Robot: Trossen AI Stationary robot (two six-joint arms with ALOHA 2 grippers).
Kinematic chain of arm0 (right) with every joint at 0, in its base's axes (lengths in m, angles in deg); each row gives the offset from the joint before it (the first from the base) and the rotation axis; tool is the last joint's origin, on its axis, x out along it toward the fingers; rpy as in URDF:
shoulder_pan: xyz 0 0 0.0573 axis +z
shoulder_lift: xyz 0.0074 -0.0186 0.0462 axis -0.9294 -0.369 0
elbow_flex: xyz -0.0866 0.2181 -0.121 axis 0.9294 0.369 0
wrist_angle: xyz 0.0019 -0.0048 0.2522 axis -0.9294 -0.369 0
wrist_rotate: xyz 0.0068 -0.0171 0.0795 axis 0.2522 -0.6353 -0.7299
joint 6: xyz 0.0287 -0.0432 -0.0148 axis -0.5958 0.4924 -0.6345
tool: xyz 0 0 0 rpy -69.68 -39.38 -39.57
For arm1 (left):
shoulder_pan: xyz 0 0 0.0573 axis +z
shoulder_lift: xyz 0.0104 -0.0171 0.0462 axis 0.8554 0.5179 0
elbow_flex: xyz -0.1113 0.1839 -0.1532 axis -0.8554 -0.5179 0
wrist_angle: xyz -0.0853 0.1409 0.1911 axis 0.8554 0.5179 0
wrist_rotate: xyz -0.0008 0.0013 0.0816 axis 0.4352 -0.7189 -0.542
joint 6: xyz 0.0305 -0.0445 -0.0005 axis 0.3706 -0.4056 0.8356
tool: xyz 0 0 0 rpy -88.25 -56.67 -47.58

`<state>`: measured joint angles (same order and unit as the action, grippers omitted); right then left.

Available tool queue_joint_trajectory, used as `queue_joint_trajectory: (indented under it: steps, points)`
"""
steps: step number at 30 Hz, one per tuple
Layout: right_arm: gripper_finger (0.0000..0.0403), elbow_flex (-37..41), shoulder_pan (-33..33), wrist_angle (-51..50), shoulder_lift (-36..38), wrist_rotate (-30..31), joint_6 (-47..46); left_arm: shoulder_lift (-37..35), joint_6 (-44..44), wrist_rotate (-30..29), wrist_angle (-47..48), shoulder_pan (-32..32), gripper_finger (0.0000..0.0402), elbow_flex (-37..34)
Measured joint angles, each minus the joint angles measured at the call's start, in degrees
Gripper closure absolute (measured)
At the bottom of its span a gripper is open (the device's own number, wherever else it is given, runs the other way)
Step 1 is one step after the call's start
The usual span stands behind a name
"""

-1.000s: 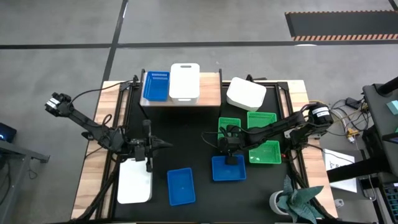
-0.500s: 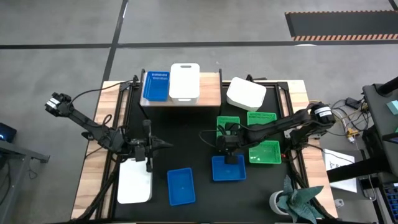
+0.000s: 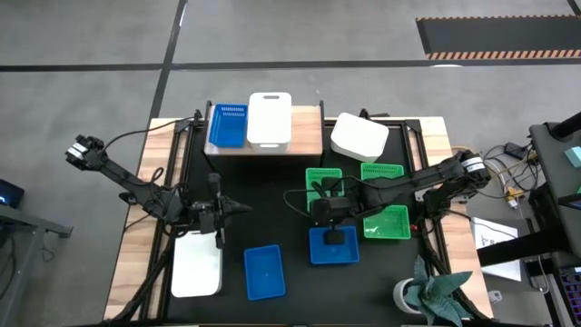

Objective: Stack baskets on shelf by color
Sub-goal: Put the middle green bin on the shelf

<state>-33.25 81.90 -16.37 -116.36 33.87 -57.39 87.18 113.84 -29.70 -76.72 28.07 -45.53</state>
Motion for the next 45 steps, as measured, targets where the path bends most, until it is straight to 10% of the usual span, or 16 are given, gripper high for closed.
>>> queue_joint_trajectory:
  steps: [26, 45]
  points:
    - [0.0394, -15.84, -14.68, -1.14, -0.02, 3.60, 22.23, -2.24, -0.10, -2.03, 2.92, -0.02, 0.0401, -1.25]
    - [0.0394, -15.32, -30.86, -0.24, -0.32, -8.04, 27.12, -8.48, 0.53, -2.00, 2.93, -0.02, 0.0401, -4.63]
